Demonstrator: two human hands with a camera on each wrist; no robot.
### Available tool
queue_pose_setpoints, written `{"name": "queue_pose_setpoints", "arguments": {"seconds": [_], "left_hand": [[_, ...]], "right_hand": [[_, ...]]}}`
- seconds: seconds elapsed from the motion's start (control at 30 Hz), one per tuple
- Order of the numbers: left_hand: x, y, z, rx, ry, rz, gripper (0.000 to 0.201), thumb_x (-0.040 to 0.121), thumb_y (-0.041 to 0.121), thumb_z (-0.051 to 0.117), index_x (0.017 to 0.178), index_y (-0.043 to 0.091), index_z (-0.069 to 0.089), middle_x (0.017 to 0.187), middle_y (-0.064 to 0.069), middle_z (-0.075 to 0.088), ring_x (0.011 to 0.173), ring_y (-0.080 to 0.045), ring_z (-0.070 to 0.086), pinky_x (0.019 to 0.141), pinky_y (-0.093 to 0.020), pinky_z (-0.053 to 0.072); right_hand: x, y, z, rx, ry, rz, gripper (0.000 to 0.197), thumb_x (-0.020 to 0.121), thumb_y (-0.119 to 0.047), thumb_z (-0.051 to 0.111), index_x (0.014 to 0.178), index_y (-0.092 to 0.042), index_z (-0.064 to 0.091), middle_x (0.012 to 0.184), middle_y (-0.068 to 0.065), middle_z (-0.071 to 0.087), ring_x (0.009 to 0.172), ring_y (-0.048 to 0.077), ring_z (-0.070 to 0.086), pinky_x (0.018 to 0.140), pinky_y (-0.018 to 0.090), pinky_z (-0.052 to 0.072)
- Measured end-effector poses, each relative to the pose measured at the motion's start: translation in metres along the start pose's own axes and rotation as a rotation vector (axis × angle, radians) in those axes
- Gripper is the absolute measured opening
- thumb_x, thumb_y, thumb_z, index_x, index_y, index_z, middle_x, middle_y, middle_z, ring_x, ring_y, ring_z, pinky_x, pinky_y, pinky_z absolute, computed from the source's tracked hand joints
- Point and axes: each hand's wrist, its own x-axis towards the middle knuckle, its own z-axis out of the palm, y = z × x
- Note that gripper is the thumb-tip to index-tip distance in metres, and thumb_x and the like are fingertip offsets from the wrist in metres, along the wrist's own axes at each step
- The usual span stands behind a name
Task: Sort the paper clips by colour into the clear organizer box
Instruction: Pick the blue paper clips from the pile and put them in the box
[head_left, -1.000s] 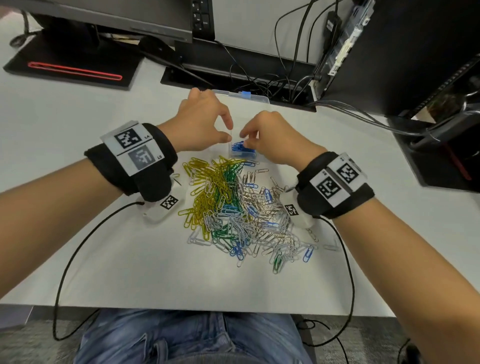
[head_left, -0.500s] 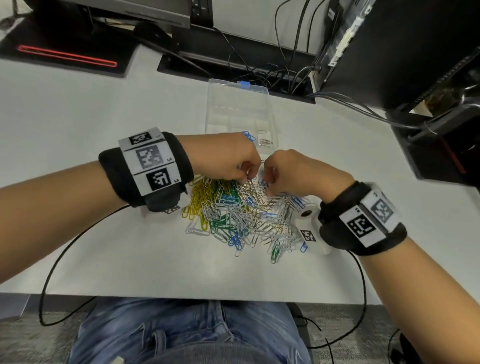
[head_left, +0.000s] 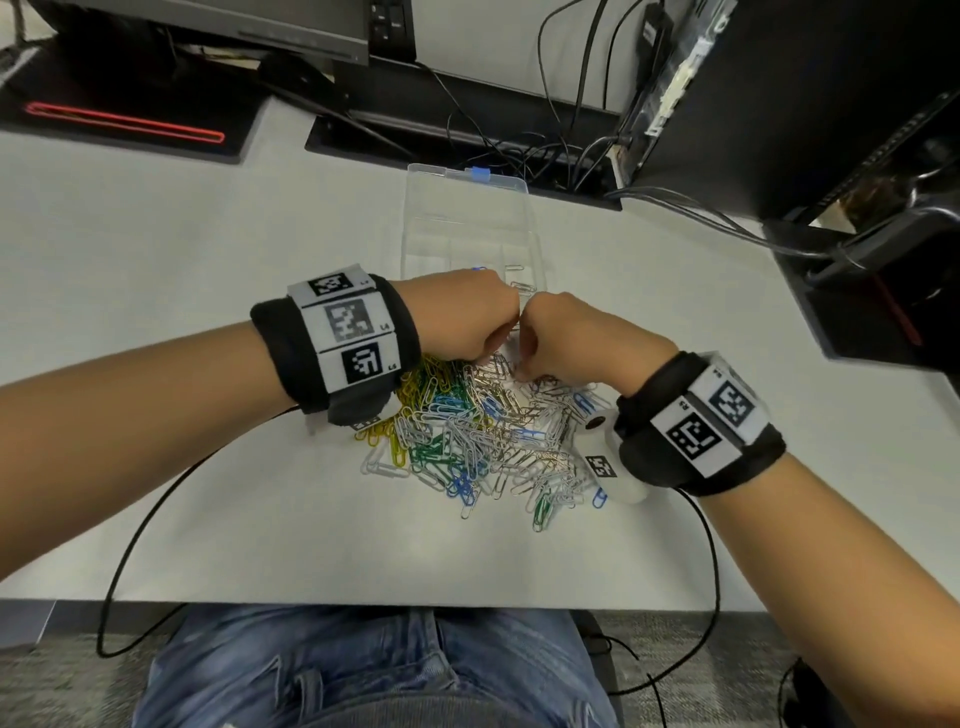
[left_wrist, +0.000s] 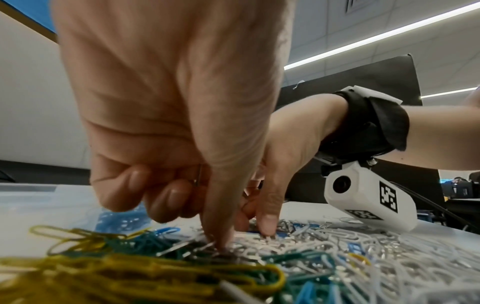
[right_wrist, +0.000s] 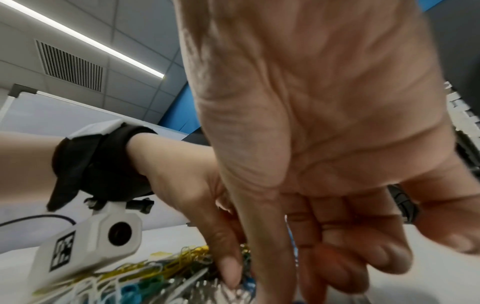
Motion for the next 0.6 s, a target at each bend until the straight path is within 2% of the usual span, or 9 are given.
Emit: {"name": "queue_pose_setpoints", "arguments": {"seconds": [0.1, 0.17, 0.23, 0.3, 0.37, 0.43, 0.5, 0.6], "left_hand": [[0.001, 0.002, 0.002, 0.039, 0.008, 0.009, 0.019, 0.085, 0.004, 0.053, 0.07, 0.012, 0.06, 0.059, 0.001, 0.049, 0.054, -0.012, 0.042, 0.045, -0.015, 0.025], [0.0, 0.003, 0.003, 0.05, -0.007, 0.006, 0.02, 0.087, 0.005, 0.053, 0.069, 0.012, 0.058, 0.056, 0.003, 0.042, 0.048, -0.007, 0.037, 0.043, -0.016, 0.025], [0.0, 0.001, 0.003, 0.023, -0.023, 0.014, 0.017, 0.087, 0.006, 0.054, 0.072, 0.01, 0.062, 0.056, 0.006, 0.043, 0.048, -0.004, 0.037, 0.043, -0.015, 0.026], [-0.002, -0.002, 0.002, -0.008, -0.033, 0.039, 0.017, 0.085, 0.004, 0.055, 0.072, 0.011, 0.063, 0.057, 0.012, 0.046, 0.052, -0.003, 0.042, 0.046, -0.012, 0.03], [-0.004, -0.006, 0.002, -0.084, -0.017, 0.072, 0.017, 0.081, 0.002, 0.057, 0.072, 0.011, 0.067, 0.064, 0.013, 0.053, 0.063, -0.004, 0.05, 0.054, -0.01, 0.033], [-0.008, -0.011, -0.001, -0.156, 0.057, 0.088, 0.014, 0.079, 0.004, 0.062, 0.073, 0.013, 0.07, 0.073, 0.008, 0.058, 0.072, -0.005, 0.05, 0.059, -0.015, 0.032], [-0.01, -0.014, -0.005, -0.196, 0.156, 0.09, 0.009, 0.079, 0.009, 0.066, 0.075, 0.014, 0.071, 0.072, 0.007, 0.056, 0.067, -0.003, 0.047, 0.059, -0.015, 0.03], [-0.011, -0.02, -0.012, -0.303, 0.224, 0.039, 0.006, 0.079, 0.008, 0.068, 0.077, 0.012, 0.071, 0.066, 0.015, 0.059, 0.059, 0.002, 0.053, 0.057, -0.005, 0.036]], "right_hand": [[-0.001, -0.003, 0.002, 0.015, -0.015, 0.0, 0.029, 0.089, -0.009, 0.055, 0.063, -0.012, 0.043, 0.062, 0.003, 0.048, 0.053, 0.017, 0.043, 0.048, 0.025, 0.034], [-0.002, -0.004, 0.004, 0.017, -0.035, 0.014, 0.034, 0.089, -0.007, 0.055, 0.061, -0.017, 0.037, 0.059, 0.002, 0.043, 0.049, 0.014, 0.036, 0.044, 0.025, 0.029], [-0.002, -0.002, 0.004, 0.037, -0.041, 0.016, 0.028, 0.086, -0.006, 0.057, 0.064, -0.016, 0.043, 0.063, 0.004, 0.049, 0.053, 0.016, 0.044, 0.046, 0.024, 0.032], [-0.003, 0.005, 0.002, 0.09, 0.022, 0.02, 0.012, 0.083, -0.005, 0.06, 0.073, -0.011, 0.058, 0.072, 0.002, 0.058, 0.067, 0.019, 0.055, 0.052, 0.022, 0.04], [-0.005, 0.011, -0.004, 0.146, 0.13, 0.027, 0.015, 0.081, -0.003, 0.06, 0.074, -0.016, 0.062, 0.066, -0.006, 0.054, 0.064, 0.015, 0.053, 0.052, 0.019, 0.037], [-0.009, 0.016, -0.008, 0.172, 0.165, 0.033, 0.025, 0.08, 0.001, 0.062, 0.067, -0.02, 0.062, 0.06, -0.01, 0.051, 0.057, 0.008, 0.048, 0.051, 0.019, 0.035], [-0.012, 0.018, -0.009, 0.183, 0.141, 0.035, 0.03, 0.078, 0.003, 0.064, 0.064, -0.023, 0.061, 0.06, -0.011, 0.052, 0.057, 0.005, 0.049, 0.052, 0.019, 0.036], [-0.013, 0.017, -0.004, 0.148, 0.097, 0.011, 0.02, 0.074, 0.001, 0.07, 0.073, -0.018, 0.066, 0.064, -0.012, 0.054, 0.059, 0.004, 0.05, 0.052, 0.018, 0.036]]}}
